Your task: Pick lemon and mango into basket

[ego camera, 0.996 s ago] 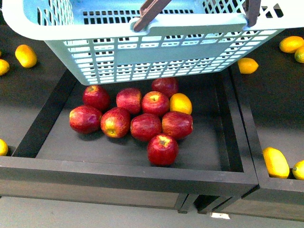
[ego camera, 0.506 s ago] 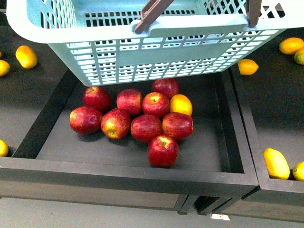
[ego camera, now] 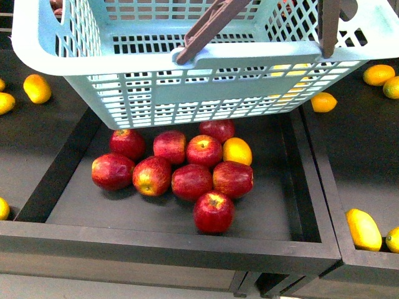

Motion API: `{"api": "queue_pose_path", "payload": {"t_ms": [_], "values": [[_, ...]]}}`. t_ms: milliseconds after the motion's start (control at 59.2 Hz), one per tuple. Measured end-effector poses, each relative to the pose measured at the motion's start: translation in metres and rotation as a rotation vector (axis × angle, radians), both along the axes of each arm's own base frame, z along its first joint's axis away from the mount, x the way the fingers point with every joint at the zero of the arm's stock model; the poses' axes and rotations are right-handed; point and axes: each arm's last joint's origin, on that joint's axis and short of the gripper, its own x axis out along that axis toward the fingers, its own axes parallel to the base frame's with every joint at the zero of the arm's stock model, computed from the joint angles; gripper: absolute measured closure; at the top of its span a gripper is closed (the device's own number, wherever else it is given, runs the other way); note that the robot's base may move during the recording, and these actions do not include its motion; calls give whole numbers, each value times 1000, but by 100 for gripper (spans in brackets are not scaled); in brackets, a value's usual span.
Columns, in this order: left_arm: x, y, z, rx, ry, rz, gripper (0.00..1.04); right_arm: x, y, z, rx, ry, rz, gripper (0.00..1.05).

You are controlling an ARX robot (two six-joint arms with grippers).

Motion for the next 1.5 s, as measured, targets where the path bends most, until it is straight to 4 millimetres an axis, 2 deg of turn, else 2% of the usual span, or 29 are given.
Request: {"api": "queue_pose_path", "payload": {"t_ms": [101, 203, 270, 439, 523, 574, 777, 945, 1503], "values": [[0, 0, 0, 2, -1, 1, 100, -2, -8, 7, 14, -26, -26, 9], [0, 0, 0, 3, -1, 2, 100, -16, -27, 14, 16, -55, -78, 9], [0, 0, 0, 3, -1, 3, 100, -30, -41, 18, 21, -71, -109, 9], [0, 0, 0, 1, 0, 0, 100, -86, -82, 18, -15, -93, -238, 10], [0, 0, 0, 1, 0, 2, 100, -107, -84, 11, -123, -303, -217, 25], [0, -1, 0, 3, -2, -2, 100, -115, -82, 5, -177, -372, -194, 34], [0, -1, 0, -2, 3, 0, 100, -143, -82, -27, -257, -378, -179, 67], [0, -1, 0, 1, 0, 1, 100, -166, -82, -46, -274, -378, -176, 102], [0, -1, 0, 1, 0, 0, 100, -208, -82, -73, -279, -382, -175, 103]]}}
